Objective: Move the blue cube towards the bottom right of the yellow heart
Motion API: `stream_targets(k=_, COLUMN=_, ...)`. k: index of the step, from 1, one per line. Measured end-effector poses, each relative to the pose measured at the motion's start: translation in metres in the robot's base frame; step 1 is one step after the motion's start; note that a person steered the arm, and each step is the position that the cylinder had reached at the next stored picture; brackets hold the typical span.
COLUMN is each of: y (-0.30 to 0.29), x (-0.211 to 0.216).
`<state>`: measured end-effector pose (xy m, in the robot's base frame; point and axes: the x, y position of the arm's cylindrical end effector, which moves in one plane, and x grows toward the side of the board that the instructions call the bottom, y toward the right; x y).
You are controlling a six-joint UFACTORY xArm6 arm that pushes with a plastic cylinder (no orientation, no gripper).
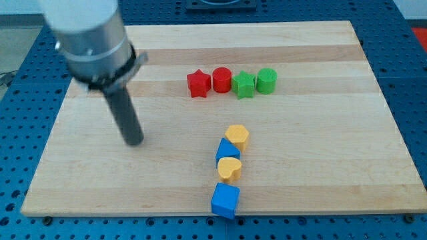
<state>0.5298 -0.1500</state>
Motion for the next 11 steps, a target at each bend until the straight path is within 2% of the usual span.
stream_targets(k=1, y=0.002, x=0.077)
stream_targets(k=2, y=0.018, x=0.084)
stream_targets(k=3, y=0.072, x=0.087)
stream_targets(k=6, y=0.075, x=0.089)
stream_targets(k=7, y=0.097, x=0.086)
stream_targets(k=9, y=0.153, x=0.084)
stream_targets(k=11, y=0.223, x=0.064)
